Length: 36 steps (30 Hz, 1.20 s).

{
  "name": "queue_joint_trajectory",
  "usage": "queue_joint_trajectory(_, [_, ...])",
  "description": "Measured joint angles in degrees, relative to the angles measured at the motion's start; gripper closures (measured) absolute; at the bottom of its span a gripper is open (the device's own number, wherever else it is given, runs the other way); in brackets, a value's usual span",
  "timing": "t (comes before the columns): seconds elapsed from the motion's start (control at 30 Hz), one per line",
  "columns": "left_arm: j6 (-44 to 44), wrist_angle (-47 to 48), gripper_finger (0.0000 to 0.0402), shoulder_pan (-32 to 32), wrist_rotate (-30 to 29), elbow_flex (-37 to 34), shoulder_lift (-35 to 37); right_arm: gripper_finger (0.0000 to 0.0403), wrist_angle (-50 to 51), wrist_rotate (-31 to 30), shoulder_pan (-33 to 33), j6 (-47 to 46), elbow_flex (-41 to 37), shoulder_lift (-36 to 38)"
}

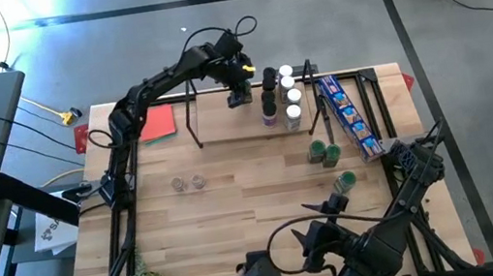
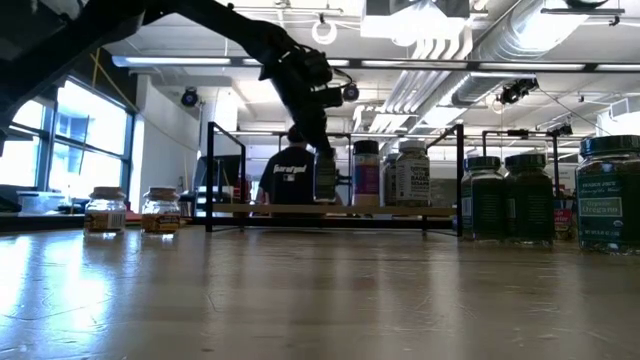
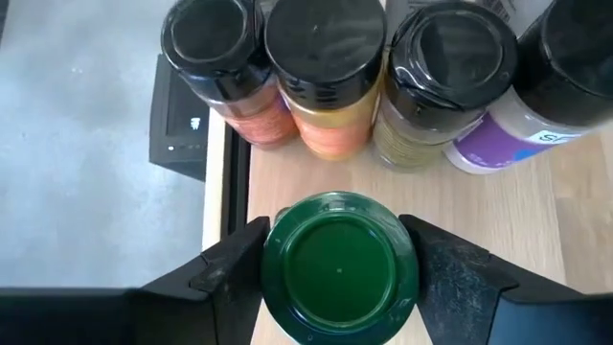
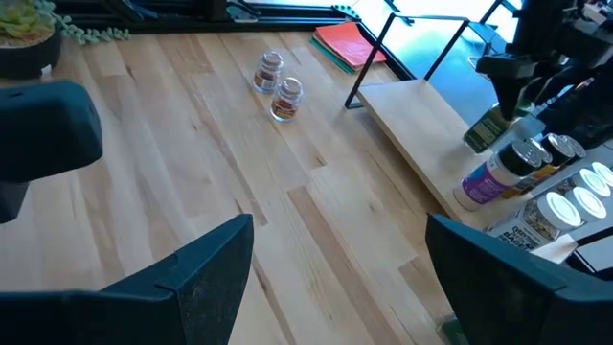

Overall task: Shelf spices
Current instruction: Put the left green seasoning bottle on the shelf, then put the bottom green seasoning bottle on the shelf aligned with the other green seasoning bottle

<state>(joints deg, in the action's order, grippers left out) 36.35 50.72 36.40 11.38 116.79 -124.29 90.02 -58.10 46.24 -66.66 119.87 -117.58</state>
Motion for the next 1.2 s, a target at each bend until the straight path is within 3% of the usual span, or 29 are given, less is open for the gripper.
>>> queue_joint_trajectory(0.73, [0.8,-2.4,0.0175,0.4,-1.5,0.0,-2.0,0.0098,0.0,0.6,0.0,-0.4,0.0,0.0])
queue_joint_trajectory(1.2, [-0.4,-2.0,0.0120,0.4,-1.8,-0.1,-0.5,0.0098,0.0,0.7,0.0,-0.6,0.0,0.0])
